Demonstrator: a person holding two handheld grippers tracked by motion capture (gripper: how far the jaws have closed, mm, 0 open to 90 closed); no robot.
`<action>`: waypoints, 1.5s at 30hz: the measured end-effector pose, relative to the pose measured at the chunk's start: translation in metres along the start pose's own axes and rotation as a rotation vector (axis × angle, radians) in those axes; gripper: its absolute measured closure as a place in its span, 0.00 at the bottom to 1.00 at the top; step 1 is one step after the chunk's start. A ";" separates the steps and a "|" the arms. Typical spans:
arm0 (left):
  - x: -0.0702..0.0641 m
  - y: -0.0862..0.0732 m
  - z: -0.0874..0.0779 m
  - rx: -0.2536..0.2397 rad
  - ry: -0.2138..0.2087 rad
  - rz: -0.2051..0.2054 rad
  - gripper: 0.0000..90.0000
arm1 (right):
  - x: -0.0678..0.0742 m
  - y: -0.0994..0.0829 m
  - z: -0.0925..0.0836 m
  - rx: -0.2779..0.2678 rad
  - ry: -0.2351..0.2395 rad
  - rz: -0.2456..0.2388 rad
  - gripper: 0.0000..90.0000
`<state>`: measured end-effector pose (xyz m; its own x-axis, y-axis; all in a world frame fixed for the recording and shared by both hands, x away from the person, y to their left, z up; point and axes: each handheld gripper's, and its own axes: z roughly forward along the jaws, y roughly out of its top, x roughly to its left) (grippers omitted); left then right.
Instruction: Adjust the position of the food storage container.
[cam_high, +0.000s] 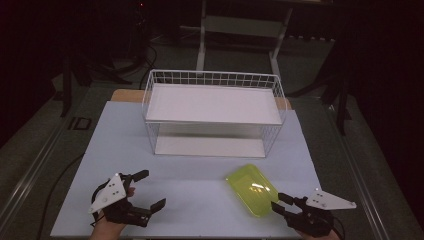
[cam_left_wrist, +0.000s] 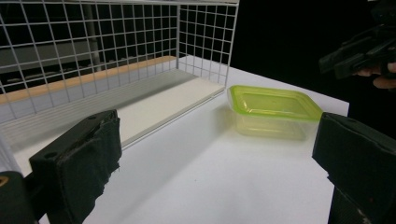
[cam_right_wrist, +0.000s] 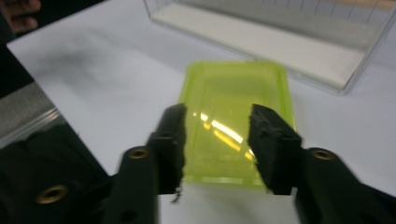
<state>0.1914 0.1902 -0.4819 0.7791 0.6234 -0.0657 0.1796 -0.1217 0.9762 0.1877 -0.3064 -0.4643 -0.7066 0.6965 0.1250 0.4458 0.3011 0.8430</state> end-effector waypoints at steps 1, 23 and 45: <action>0.000 0.000 0.001 0.000 -0.001 -0.001 0.02 | 0.000 -0.002 0.000 0.004 -0.002 0.005 0.70; -0.002 -0.001 0.006 0.018 -0.017 0.009 0.02 | -0.017 -0.031 0.011 0.158 -0.101 0.003 1.00; -0.003 -0.003 0.008 0.025 -0.029 0.004 0.02 | -0.042 -0.013 0.048 0.178 -0.142 -0.030 1.00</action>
<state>0.1934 0.1823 -0.4860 0.7970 0.6001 -0.0678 0.1907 -0.1435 0.9711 0.2381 -0.3083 -0.5060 -0.6425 0.7662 0.0156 0.5243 0.4246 0.7381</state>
